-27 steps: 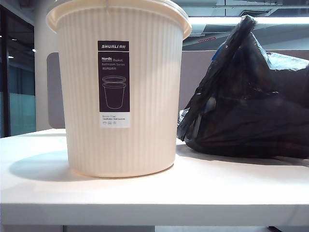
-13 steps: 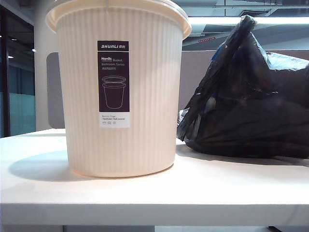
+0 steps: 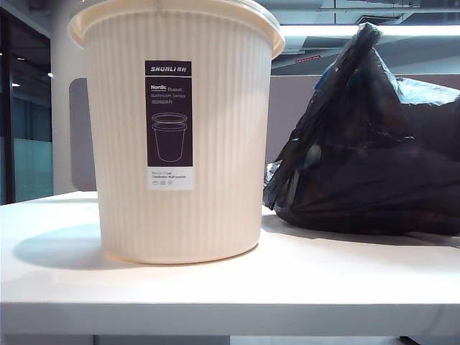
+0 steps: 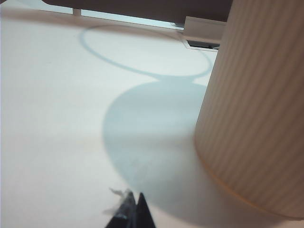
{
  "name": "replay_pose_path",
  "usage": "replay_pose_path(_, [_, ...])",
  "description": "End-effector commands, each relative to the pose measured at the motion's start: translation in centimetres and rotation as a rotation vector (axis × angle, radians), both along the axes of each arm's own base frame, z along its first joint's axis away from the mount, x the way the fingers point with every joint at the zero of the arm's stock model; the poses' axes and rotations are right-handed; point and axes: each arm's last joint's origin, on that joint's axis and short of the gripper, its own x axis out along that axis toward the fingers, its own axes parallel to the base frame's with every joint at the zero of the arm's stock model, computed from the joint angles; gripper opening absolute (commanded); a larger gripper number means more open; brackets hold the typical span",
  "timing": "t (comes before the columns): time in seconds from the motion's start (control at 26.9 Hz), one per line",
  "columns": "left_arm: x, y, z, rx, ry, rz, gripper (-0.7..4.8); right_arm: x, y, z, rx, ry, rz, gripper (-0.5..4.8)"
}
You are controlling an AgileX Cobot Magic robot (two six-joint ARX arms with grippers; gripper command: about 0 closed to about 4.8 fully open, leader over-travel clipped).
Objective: Open the ring lid of the trash can, pull out the black garbage bag inside, and place it on the table.
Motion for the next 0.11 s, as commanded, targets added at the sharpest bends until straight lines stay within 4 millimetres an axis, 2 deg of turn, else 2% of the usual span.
replay_pose_path(0.04, [-0.01, 0.0, -0.08, 0.0, 0.008, -0.002, -0.06, 0.01, 0.0, 0.11, 0.0, -0.013, 0.002, -0.05])
replay_pose_path(0.11, [-0.01, 0.0, -0.08, 0.0, 0.008, -0.002, -0.06, 0.01, 0.0, 0.11, 0.0, -0.013, 0.002, -0.04])
